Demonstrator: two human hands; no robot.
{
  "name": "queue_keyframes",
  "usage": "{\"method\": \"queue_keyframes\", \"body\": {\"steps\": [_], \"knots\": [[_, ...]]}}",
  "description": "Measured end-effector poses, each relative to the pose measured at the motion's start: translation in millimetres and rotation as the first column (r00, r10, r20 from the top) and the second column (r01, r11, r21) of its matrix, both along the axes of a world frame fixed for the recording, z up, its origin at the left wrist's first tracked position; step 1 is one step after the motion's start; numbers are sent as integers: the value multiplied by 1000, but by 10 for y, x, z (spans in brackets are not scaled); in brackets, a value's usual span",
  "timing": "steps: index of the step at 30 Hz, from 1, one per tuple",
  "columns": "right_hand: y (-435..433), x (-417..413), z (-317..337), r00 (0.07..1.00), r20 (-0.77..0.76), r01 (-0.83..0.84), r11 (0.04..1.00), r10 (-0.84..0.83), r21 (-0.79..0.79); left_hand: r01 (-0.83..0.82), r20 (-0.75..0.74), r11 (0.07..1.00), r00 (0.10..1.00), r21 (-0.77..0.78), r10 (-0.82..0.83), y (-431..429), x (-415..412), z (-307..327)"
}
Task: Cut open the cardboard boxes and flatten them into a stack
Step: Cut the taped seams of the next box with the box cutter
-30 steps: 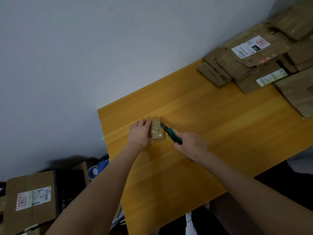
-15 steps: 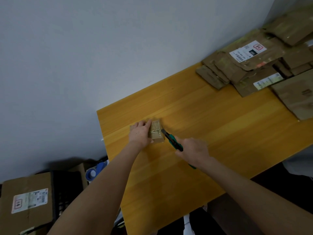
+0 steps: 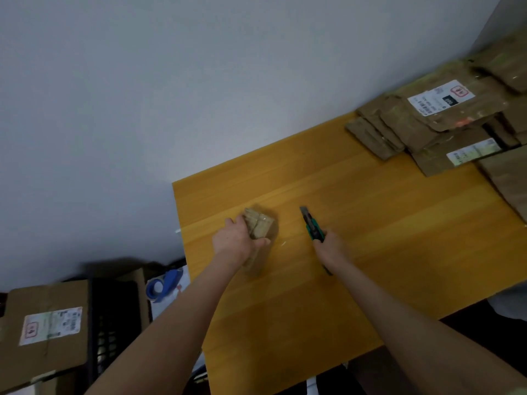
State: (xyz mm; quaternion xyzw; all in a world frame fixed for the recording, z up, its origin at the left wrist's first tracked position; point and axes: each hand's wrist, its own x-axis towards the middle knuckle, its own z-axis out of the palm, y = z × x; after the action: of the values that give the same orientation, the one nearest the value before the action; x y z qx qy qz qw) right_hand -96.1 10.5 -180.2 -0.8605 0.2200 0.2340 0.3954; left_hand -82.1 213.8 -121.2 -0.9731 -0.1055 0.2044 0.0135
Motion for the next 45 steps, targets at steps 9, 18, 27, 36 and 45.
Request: {"method": "queue_keyframes", "body": {"steps": [9, 18, 27, 36, 45], "knots": [[-87, 9, -136, 972, -86, -233, 831, 220, -505, -53, -45, 999, 998, 8, 53, 30, -51, 9], [-3, -19, -108, 980, -17, -196, 953, 197, -232, -77, -54, 997, 996, 16, 77, 7, -84, 37], [-125, -34, 28, 989, -41, 143, 983, -139, 119, -91, -75, 996, 993, 17, 92, -36, -108, 51], [-233, -20, 55, 991, 34, 127, 989, -130, 81, -81, -76, 996, 994, 24, 83, -56, -69, 32], [-348, -34, -40, 999, 24, -18, 980, 23, -197, -56, -67, 998, 996, 29, 58, -68, -62, 26]]}}
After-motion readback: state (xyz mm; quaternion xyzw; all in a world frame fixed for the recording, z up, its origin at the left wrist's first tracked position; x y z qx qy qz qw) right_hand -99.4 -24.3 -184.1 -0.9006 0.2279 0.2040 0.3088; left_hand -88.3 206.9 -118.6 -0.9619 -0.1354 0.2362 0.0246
